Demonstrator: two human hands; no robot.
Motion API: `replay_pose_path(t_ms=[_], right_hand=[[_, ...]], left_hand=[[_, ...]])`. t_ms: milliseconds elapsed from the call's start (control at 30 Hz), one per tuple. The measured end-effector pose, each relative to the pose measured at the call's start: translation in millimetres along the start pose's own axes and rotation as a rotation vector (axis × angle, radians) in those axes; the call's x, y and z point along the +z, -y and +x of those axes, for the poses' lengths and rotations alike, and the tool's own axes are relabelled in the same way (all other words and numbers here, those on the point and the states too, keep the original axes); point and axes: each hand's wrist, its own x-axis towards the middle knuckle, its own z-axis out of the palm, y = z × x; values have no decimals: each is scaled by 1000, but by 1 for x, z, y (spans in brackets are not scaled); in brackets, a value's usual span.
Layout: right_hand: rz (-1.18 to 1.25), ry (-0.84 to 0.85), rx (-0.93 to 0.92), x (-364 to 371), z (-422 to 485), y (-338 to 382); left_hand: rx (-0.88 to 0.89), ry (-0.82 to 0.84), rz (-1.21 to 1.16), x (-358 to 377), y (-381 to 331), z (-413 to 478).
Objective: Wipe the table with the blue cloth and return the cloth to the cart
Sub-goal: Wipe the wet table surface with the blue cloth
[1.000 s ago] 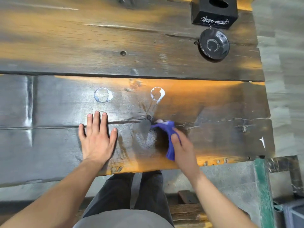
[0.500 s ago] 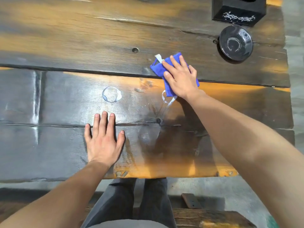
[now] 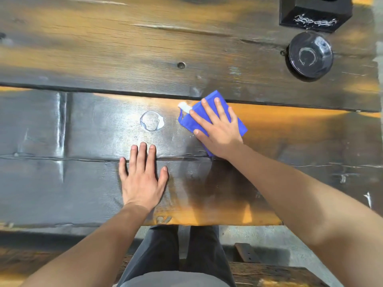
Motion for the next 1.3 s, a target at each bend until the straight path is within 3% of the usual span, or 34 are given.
replay_pose_path(t_ms=[200, 600, 767, 933, 1033, 1167, 1300], right_hand=[[-14, -120, -144, 12, -53, 42], [18, 78, -146, 21, -127, 70], [27, 139, -185, 32, -166, 87], [384, 169, -53, 36, -206, 107], [668, 208, 52, 30, -217, 118], [1105, 190, 256, 0, -204, 125], [1125, -43, 412, -41, -135, 112]], left_hand=[[-7, -1, -25, -2, -1, 0], [0, -19, -68, -2, 1, 2], [-5, -17, -245, -10, 6, 2], [-116, -81, -579, -26, 33, 7], [-193, -131, -393, -33, 68, 19], [-248, -23, -142, -28, 107, 25], [-245, 1, -52, -23, 109, 23]])
